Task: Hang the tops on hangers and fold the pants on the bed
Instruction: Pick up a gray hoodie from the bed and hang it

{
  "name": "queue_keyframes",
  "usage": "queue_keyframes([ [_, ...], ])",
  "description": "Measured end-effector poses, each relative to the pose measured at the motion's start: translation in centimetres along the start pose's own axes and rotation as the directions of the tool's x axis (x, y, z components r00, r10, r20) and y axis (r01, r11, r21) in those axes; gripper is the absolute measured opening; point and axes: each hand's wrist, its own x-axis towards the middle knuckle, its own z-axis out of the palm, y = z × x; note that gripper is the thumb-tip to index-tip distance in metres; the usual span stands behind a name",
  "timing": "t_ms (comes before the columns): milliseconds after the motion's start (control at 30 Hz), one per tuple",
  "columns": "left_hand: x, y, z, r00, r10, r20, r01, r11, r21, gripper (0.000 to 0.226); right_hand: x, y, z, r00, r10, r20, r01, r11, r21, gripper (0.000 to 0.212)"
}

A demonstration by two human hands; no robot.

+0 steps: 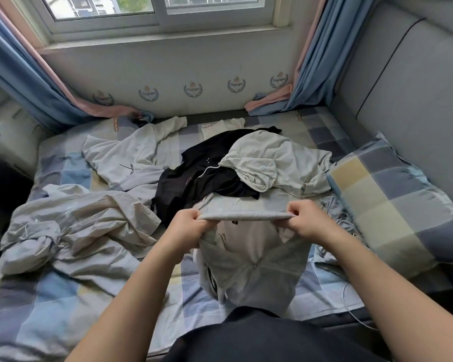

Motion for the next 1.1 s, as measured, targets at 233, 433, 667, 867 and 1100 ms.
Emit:
queue_keyframes([
  [233, -0.8, -1.7, -2.1, 0.770, -0.247, 0.588, 0.485, 0.825, -0.289, 0.063, -0.9, 1.5, -0.4, 0.905, 0.125, 0.408, -0.364, 0.722, 0.588, 0.048],
  [433, 0.2, -3.2, -1.5, 0.839, -0.190, 0.510, 0.512, 0.594, -0.620, 0.048, -1.7, 2.9, -0.1, 0.795, 0.071, 0.603, -0.566, 0.446, 0.694, 0.030],
  [667, 0.6, -4.6, -2.0, 0.796, -0.312, 0.520, 0.577, 0.652, -0.492, 0.038, -4.7, 2.6, 2.8, 0.837, 0.234, 0.495, -0.544, 0.445, 0.711, 0.021],
  [867, 1.0, -5.7, -4.3, 0.812, -0.215, 0.542, 0.432, 0.847, -0.310, 0.020, -9.3, 0.8, 9.0, 0.901, 0.268, 0.340, -0.384, 0.134, 0.913, 0.021],
  [1100, -0.3, -8.6, -5.9, 0.698, 0.188, 0.691, -0.473, 0.845, 0.249, 0.030, -18.2, -2.1, 15.5, 0.875, 0.427, 0.226, -0.213, -0.079, 0.974, 0.043],
])
